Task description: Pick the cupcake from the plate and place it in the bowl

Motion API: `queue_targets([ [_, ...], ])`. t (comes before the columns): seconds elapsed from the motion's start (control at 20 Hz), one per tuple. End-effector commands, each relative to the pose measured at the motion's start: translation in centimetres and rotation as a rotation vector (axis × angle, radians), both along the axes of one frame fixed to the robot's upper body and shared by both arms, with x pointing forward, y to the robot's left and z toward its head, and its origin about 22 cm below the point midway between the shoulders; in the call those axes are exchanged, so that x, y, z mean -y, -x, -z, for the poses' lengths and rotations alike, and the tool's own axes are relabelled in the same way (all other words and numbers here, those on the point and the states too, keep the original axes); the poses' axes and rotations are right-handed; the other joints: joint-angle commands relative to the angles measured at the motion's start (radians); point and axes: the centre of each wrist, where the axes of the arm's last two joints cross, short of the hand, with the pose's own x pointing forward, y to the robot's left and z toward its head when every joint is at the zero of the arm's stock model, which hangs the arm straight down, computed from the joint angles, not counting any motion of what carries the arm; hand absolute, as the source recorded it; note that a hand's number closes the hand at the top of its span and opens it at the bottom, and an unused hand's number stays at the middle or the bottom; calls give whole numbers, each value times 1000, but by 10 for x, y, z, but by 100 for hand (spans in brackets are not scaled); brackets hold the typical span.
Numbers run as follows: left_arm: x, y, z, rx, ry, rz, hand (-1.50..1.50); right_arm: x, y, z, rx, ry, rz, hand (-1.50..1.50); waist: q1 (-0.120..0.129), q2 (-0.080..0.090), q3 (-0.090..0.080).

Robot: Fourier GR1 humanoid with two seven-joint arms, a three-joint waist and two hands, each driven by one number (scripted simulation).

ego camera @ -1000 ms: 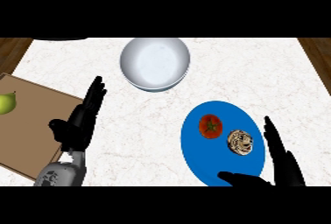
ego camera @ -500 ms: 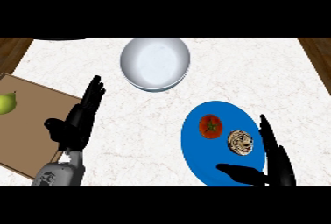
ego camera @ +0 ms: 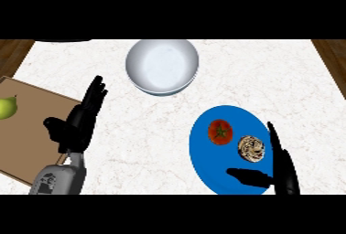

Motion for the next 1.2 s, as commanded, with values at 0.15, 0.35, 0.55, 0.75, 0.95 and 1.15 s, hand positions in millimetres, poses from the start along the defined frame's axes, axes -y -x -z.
queue_targets([
  [0.15, -3, 10, 0, 0, -5, 12, 0, -5, -7, 18, -17, -14, -42, -150, 1, -1, 0],
  [0.35, 17, 2, -3, -6, -3, 10, 0, -10, -13, 23, -37, 131, -229, 150, 2, 0, 0],
  [0.55, 0, -6, -6, -5, -15, 4, 0, -6, 2, 21, 4, 146, -259, 150, -2, -1, 0],
  [0.75, -7, 11, 1, -4, -20, 27, 0, -37, -2, 31, 32, 52, -240, 150, 2, -1, 0],
  [0.95, 8, 1, -3, -7, -10, -4, 0, -75, -14, -4, 119, 56, -355, 150, 1, 0, 0],
  [1.15, 30, 2, 2, 5, -7, 88, 0, -160, -23, -26, 225, 47, -675, 150, 88, 11, 1],
])
